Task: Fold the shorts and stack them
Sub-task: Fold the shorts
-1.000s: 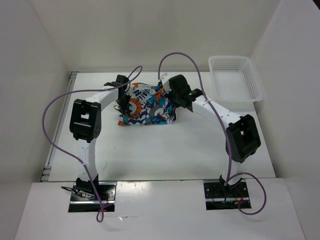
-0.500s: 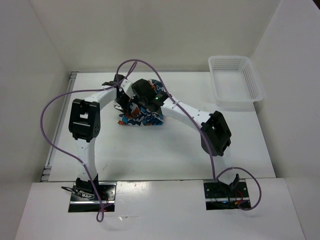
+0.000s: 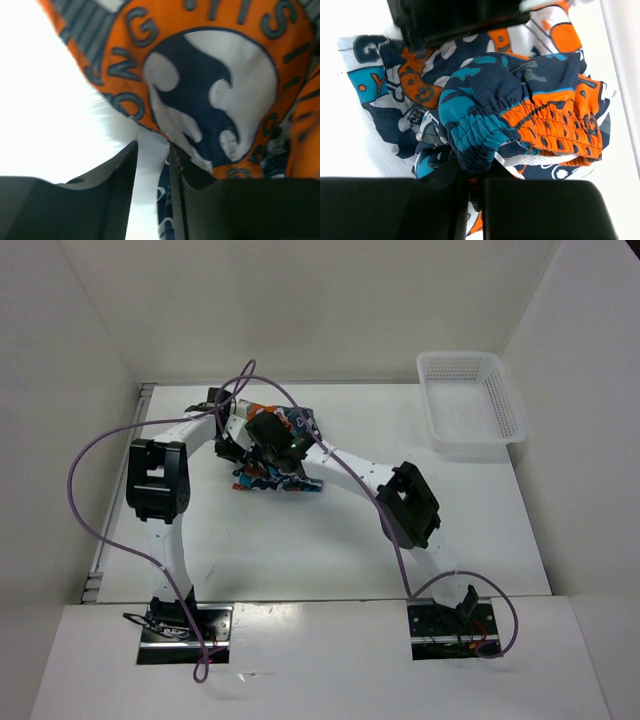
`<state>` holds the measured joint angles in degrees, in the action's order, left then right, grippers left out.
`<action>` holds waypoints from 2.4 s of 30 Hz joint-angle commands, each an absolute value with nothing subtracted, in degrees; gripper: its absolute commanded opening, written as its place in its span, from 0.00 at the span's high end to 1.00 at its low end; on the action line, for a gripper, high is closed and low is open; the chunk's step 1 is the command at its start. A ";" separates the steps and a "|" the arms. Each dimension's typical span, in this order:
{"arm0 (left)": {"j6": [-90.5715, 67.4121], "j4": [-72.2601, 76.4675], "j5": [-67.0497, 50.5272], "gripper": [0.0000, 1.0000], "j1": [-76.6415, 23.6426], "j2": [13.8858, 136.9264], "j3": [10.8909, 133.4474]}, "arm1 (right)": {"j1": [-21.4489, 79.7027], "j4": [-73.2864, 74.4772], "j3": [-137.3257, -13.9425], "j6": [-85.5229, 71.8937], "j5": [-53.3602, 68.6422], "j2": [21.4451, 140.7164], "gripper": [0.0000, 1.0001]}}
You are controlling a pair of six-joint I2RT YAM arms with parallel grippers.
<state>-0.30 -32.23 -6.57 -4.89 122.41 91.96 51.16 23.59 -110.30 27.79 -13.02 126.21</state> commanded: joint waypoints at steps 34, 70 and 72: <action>0.00 -44.47 -10.03 0.19 -8.34 115.12 107.67 | 43.69 20.57 -94.67 15.82 -9.59 109.95 0.73; 0.00 -44.38 -7.21 0.53 -6.15 126.81 118.13 | 36.12 19.60 -85.86 9.40 6.69 113.82 0.16; 0.00 -43.69 -7.21 0.53 -4.23 126.83 115.68 | 36.12 19.60 -87.44 8.80 6.16 113.82 0.16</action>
<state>-0.19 -43.16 -5.91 -5.93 124.53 118.02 36.16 22.26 -83.61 9.89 6.46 113.99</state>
